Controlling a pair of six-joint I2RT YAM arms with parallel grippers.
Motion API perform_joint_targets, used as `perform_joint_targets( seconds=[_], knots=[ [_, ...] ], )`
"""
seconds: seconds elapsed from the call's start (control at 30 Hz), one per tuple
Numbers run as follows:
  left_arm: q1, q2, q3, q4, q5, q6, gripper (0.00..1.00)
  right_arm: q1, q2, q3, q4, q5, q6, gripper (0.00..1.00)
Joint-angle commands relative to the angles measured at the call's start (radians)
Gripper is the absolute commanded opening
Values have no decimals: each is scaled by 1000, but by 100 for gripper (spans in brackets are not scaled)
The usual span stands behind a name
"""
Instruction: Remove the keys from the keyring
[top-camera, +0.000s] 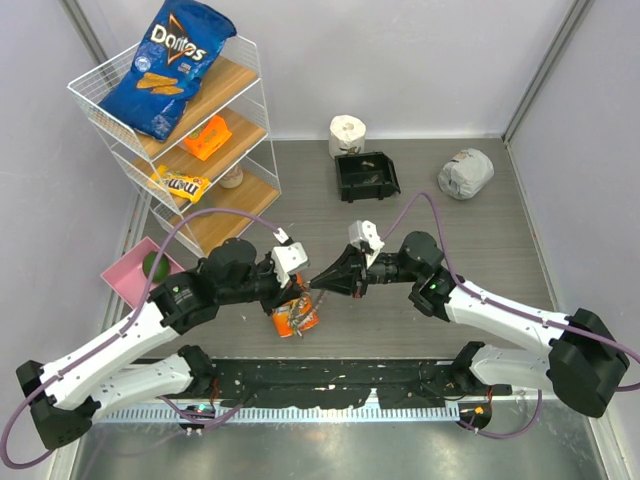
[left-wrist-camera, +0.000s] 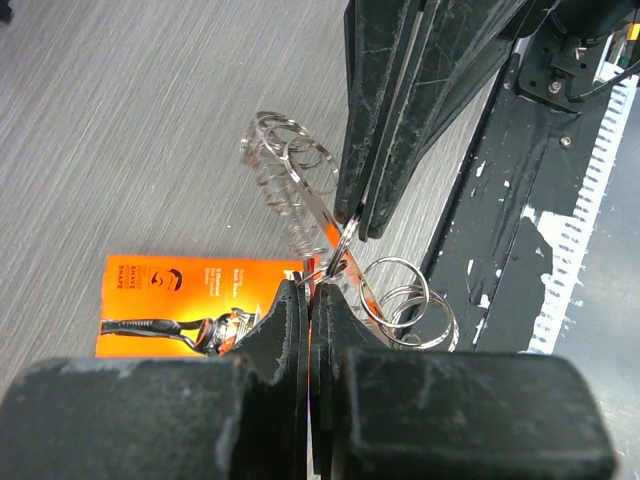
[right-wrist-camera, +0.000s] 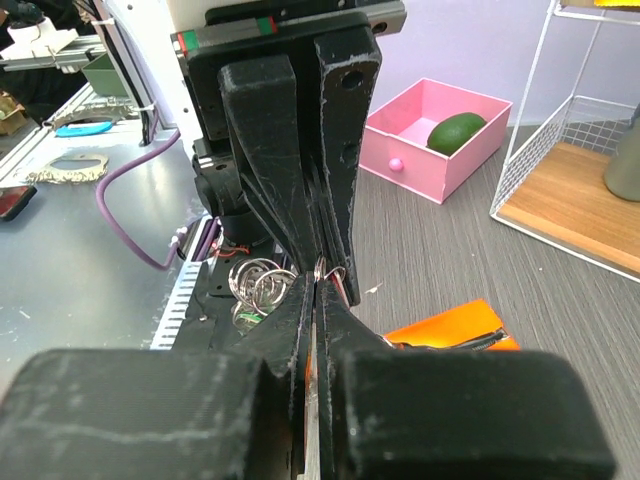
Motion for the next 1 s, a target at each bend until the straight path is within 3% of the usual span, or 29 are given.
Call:
perform_joint_targets(
  seconds=[0.0, 0.53, 0.97],
  knots=[
    [-1, 12, -3, 52, 17, 13, 0, -5, -19, 10, 156, 4, 50, 5],
    [10, -54, 6, -4, -193, 89, 0, -5, -22, 14, 150, -42, 39, 5],
    [19, -81, 14, -14, -236, 132, 0, -2, 28, 52, 132, -122, 62, 5]
  ],
)
